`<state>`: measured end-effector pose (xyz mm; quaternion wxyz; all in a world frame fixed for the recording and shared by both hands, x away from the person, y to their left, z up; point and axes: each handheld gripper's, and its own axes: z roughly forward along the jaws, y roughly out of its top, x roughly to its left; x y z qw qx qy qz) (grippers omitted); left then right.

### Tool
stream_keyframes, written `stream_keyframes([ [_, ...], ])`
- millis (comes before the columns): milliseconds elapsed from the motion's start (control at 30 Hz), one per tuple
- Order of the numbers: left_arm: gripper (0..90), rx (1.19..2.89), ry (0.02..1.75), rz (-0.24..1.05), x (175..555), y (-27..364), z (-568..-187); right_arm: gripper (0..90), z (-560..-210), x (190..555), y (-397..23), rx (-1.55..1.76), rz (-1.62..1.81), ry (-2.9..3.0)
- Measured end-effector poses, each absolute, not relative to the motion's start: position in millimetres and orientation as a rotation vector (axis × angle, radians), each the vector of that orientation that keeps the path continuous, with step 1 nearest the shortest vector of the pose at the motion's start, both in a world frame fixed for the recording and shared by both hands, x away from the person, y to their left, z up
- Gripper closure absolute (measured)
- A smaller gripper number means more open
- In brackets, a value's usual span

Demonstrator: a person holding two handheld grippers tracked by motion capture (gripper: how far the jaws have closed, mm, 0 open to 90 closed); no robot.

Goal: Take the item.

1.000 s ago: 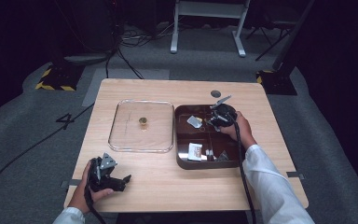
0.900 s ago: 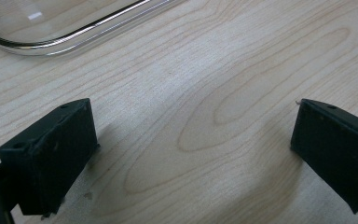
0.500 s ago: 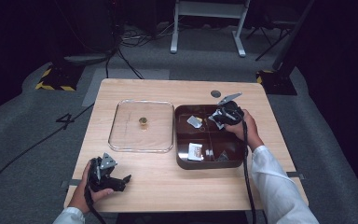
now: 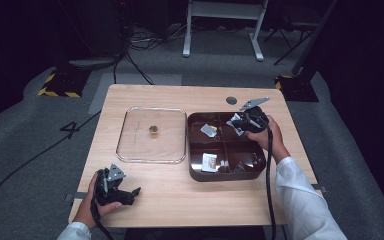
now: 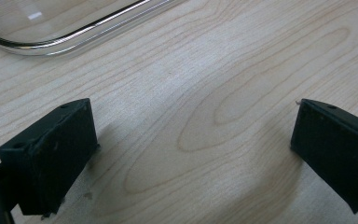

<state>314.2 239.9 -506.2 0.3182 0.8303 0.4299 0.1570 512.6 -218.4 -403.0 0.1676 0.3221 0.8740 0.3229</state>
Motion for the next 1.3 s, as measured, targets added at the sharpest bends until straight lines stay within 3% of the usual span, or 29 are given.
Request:
stream_keyframes([
  [1067,0.4,2.185,1.13,0.413,314,240,-506,90.0,-391,504,-226,0.883,0.95,2.465],
  [1133,0.4,2.184,1.131,0.413,314,240,-506,90.0,-364,476,-278,0.882,1.021,2.374],
  [1300,0.4,2.184,1.131,0.413,314,240,-506,90.0,-365,472,-287,0.896,1.027,2.364],
])
